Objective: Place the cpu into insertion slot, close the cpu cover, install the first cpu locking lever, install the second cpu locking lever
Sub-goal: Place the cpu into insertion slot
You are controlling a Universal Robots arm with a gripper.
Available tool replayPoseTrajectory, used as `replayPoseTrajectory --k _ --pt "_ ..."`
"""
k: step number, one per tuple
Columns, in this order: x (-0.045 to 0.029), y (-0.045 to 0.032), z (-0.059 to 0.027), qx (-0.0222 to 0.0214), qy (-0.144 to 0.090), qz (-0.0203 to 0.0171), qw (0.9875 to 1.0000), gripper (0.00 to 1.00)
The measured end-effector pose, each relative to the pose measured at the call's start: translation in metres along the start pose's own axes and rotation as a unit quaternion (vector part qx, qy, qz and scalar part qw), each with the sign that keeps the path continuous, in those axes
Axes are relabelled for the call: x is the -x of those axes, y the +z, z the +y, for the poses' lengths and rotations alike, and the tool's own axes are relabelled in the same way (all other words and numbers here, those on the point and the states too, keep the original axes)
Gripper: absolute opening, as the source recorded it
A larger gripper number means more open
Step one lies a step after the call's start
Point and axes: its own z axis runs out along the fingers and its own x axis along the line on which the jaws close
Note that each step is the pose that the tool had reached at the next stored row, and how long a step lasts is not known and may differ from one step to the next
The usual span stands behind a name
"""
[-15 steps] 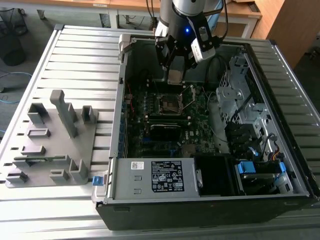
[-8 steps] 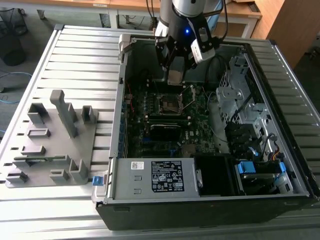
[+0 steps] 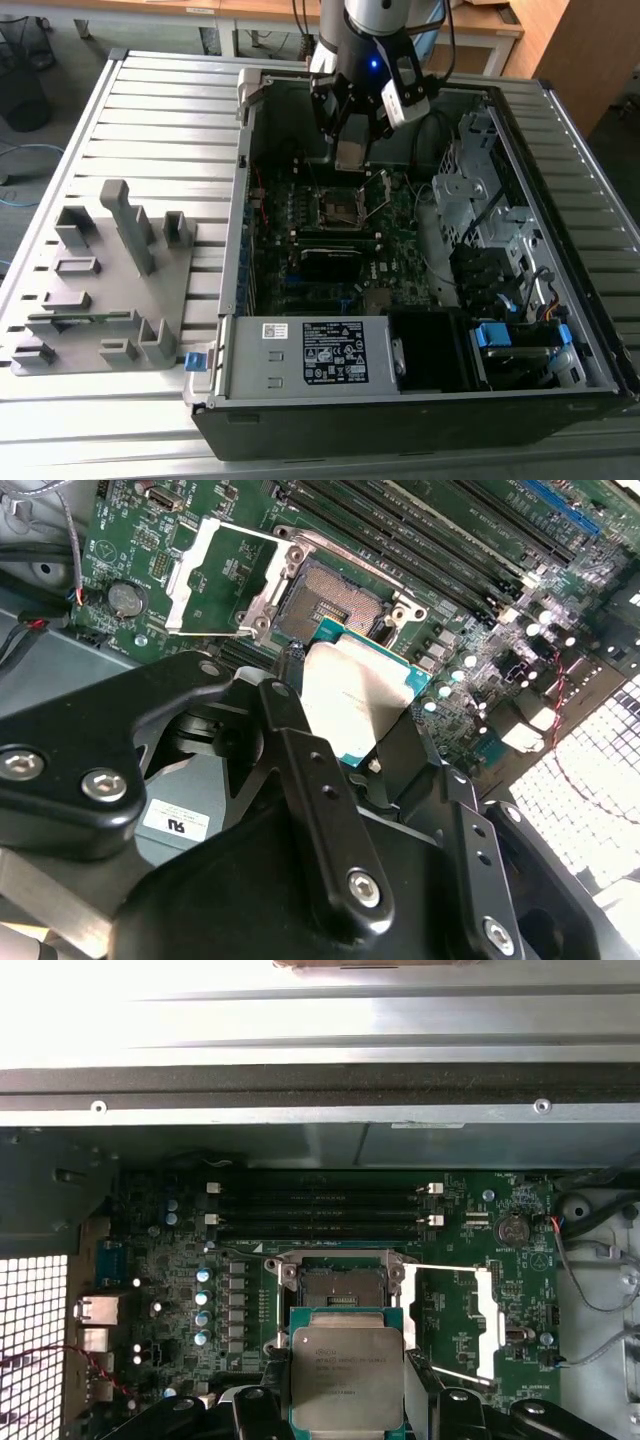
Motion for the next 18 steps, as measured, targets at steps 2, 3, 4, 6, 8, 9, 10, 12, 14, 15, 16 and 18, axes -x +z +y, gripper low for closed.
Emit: replayPoseTrajectory --k 2,3,4,6,8,9,10,12,14,15,16,18 --pt "0.0000 0.0004 -0.0001 -0.0002 0.000 0.0001 1.0000 0.54" --pt "0.0000 0.0006 -0.0001 -0.0001 0.000 0.0000 1.0000 0.54" --pt "0.0000 0.0008 -0.0001 -0.0001 0.000 0.0000 1.0000 0.54" --pt "0.0000 0.0008 -0.0001 -0.0001 0.000 0.0000 1.0000 0.54" --pt "0.0000 0.0016 -0.0001 0.0001 0.000 -0.0001 1.0000 0.54" --pt "0.0000 0.0017 -0.0002 0.0000 0.000 0.0000 1.0000 0.54" --pt "0.0000 0.0017 -0.0002 -0.0001 0.000 0.0000 1.0000 0.54" --pt "0.0000 0.0016 -0.0002 -0.0002 0.000 0.0001 1.0000 0.54" --pt "0.0000 0.0026 -0.0003 -0.0001 0.000 0.0000 1.0000 0.54" --pt "0.0000 0.0027 -0.0003 -0.0001 0.000 0.0000 1.0000 0.54" --pt "0.0000 0.0027 -0.0003 -0.0001 0.000 0.0000 1.0000 0.54" --pt "0.0000 0.0027 -0.0003 -0.0001 0.000 0.0000 1.0000 0.54"
